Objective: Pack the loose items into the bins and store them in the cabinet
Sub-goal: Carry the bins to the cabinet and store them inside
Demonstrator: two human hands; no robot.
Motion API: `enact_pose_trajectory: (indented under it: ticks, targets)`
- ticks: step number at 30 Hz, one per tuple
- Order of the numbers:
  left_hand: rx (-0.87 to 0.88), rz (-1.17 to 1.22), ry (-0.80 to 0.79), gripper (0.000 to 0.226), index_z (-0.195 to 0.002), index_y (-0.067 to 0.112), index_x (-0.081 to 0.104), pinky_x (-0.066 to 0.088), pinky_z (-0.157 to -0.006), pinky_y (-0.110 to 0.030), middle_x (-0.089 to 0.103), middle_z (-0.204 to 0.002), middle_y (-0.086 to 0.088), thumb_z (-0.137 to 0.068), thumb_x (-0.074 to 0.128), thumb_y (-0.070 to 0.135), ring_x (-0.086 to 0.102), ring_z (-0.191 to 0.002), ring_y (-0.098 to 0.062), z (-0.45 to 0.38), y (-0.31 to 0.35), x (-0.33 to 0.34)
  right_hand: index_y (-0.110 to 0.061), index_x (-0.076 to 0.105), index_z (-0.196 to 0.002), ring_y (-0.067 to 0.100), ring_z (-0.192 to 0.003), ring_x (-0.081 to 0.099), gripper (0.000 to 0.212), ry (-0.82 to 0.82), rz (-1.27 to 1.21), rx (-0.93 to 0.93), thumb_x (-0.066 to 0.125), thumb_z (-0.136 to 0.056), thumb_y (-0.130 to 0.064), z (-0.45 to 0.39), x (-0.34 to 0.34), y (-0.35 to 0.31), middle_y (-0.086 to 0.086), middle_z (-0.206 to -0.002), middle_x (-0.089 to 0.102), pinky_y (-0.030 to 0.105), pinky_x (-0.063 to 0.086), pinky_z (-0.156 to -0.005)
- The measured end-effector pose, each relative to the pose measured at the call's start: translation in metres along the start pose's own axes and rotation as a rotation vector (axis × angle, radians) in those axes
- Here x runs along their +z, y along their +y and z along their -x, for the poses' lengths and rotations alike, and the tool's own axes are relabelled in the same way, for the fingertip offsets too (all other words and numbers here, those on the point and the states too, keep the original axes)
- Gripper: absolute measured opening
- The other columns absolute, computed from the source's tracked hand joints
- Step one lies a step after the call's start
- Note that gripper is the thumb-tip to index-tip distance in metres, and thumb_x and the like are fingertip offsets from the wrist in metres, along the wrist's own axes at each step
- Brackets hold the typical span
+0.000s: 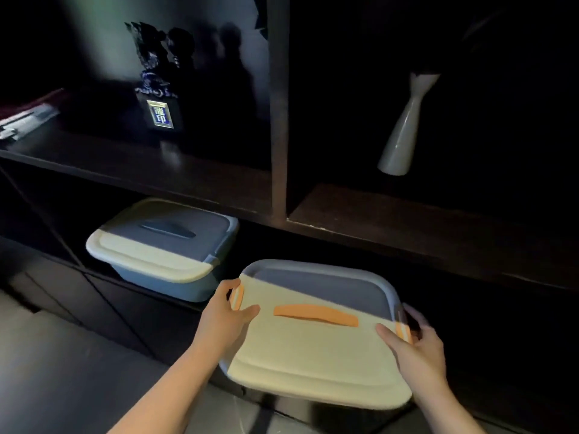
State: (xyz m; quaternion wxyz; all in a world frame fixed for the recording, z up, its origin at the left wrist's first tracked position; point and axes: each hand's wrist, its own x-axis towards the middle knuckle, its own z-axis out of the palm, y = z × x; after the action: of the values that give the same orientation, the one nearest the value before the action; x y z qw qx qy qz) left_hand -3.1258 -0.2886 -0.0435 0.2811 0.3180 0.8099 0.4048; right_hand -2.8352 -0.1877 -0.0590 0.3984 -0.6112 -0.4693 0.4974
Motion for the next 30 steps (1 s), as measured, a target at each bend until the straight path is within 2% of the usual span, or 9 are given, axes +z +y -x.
enact_pose_trajectory:
  ticks: [3,6,9,11,13,17,22,27,30]
  targets:
    - [0.046,-0.038,-0.031,0.052,-0.125,0.028,0.046,0.044,-0.078,-0.033,0.058,-0.116,0.0,-0.079,0.072,0.031,0.056,-0.105,-0.021,-0.025,0.001,0.003,-0.031,0.058,-0.116,0.022,-0.084,0.069,0.06,0.105,0.05,-0.016,0.086,-0.066,-0.016,0.0,0.012,-0.001,0.004,-0.092,0.072,0.042,0.055,-0.086]
    - [0.095,-0.108,0.026,0.038,-0.117,0.023,0.051,0.048,-0.078,-0.038,0.062,-0.108,-0.003,-0.084,0.065,0.037,0.058,-0.103,-0.026,-0.035,0.009,0.006,-0.021,0.058,-0.122,0.025,-0.091,0.065,0.058,0.163,0.165,-0.11,0.084,-0.07,-0.022,0.007,0.021,-0.013,0.004,-0.088,0.067,0.032,0.048,-0.08]
    - [0.3,-0.35,0.2,0.038,-0.122,0.017,0.055,0.045,-0.091,-0.043,0.053,-0.126,-0.01,-0.088,0.059,0.033,0.047,-0.117,-0.031,-0.01,0.004,0.015,-0.019,0.06,-0.119,0.031,-0.103,0.051,0.047,0.303,0.61,-0.413,0.077,-0.076,-0.027,0.024,0.024,-0.015,0.008,-0.096,0.058,0.038,0.038,-0.084]
    - [0.505,-0.443,0.249,0.039,-0.121,0.015,0.059,0.038,-0.1,-0.045,0.051,-0.132,-0.012,-0.088,0.052,0.033,0.044,-0.123,-0.031,0.017,-0.008,0.024,-0.025,0.062,-0.113,0.027,-0.106,0.053,0.033,0.213,0.797,-0.672,0.066,-0.081,-0.033,0.043,0.034,-0.009,0.002,-0.107,0.06,0.038,0.034,-0.087]
    - [0.59,-0.52,0.184,0.044,-0.125,0.02,0.059,0.028,-0.108,-0.044,0.051,-0.137,-0.005,-0.091,0.038,0.039,0.042,-0.13,-0.025,0.037,-0.025,0.03,-0.031,0.063,-0.116,0.021,-0.113,0.056,0.04,-0.022,0.943,-0.829,0.048,-0.086,-0.053,0.061,0.051,-0.001,-0.006,-0.12,0.061,0.033,0.03,-0.091]
    - [0.633,-0.578,0.138,0.049,-0.131,0.024,0.055,0.024,-0.109,-0.041,0.052,-0.138,0.001,-0.095,0.029,0.046,0.041,-0.131,-0.023,0.035,-0.038,0.028,-0.037,0.053,-0.132,0.019,-0.129,0.048,0.07,-0.224,1.131,-0.893,0.034,-0.08,-0.08,0.066,0.069,0.003,-0.005,-0.14,0.053,0.036,0.029,-0.106]
    - [0.636,-0.643,0.142,0.049,-0.127,0.019,0.058,0.029,-0.103,-0.038,0.056,-0.133,-0.006,-0.096,0.029,0.042,0.047,-0.124,-0.029,0.011,-0.03,0.029,-0.034,0.053,-0.133,0.019,-0.123,0.051,0.069,-0.229,1.168,-0.927,0.037,-0.08,-0.076,0.045,0.079,-0.008,-0.005,-0.136,0.055,0.039,0.043,-0.099]
    - [0.652,-0.717,0.085,0.049,-0.117,0.016,0.058,0.036,-0.091,-0.039,0.059,-0.115,-0.003,-0.095,0.025,0.044,0.052,-0.11,-0.028,-0.021,-0.018,0.019,-0.04,0.043,-0.137,0.023,-0.125,0.048,0.068,-0.255,1.203,-0.882,0.031,-0.081,-0.077,0.026,0.1,-0.018,-0.008,-0.142,0.047,0.04,0.042,-0.089]
    - [0.603,-0.694,0.053,0.054,-0.123,0.018,0.053,0.031,-0.101,-0.042,0.054,-0.122,-0.002,-0.092,0.02,0.047,0.043,-0.121,-0.028,-0.021,-0.013,0.02,-0.042,0.037,-0.14,0.021,-0.133,0.04,0.067,-0.271,1.213,-0.875,0.033,-0.083,-0.076,0.023,0.101,-0.02,-0.01,-0.149,0.038,0.039,0.039,-0.093]
